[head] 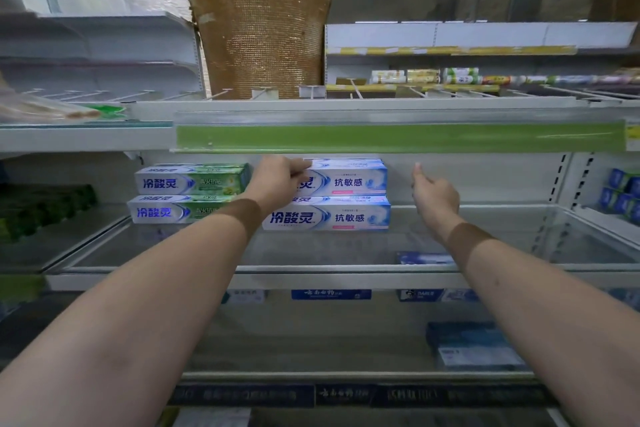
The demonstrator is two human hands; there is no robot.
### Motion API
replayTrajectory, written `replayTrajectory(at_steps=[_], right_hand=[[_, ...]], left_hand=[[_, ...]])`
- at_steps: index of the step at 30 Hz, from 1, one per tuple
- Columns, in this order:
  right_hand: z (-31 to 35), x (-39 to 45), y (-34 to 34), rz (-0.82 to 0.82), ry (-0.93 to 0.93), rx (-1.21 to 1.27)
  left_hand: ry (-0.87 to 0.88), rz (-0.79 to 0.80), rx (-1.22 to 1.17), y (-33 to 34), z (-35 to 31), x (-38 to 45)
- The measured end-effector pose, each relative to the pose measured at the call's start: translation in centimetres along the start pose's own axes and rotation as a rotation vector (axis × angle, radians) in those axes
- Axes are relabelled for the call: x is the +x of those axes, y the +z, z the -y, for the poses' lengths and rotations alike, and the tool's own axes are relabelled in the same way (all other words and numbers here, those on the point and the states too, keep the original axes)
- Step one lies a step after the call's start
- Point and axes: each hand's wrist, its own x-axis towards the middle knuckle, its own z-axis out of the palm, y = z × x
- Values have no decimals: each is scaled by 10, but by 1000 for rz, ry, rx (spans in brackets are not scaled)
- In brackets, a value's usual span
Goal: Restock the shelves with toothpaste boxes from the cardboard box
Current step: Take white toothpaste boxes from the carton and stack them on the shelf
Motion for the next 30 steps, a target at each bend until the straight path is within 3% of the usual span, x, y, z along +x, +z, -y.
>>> replayTrajectory(at_steps=[11, 16, 24, 30], right_hand=[[5, -8, -11, -15, -15, 69], [26, -18, -14, -12, -195, -62], [54, -56, 15, -51, -539, -361], [78, -105, 65, 150, -761, -341]], left_hand=[[3, -23, -36, 6, 1, 3], [6, 23, 130, -1, -3, 1], [-71, -97, 292, -13, -3, -33], [-228, -77, 372, -42, 14, -78]])
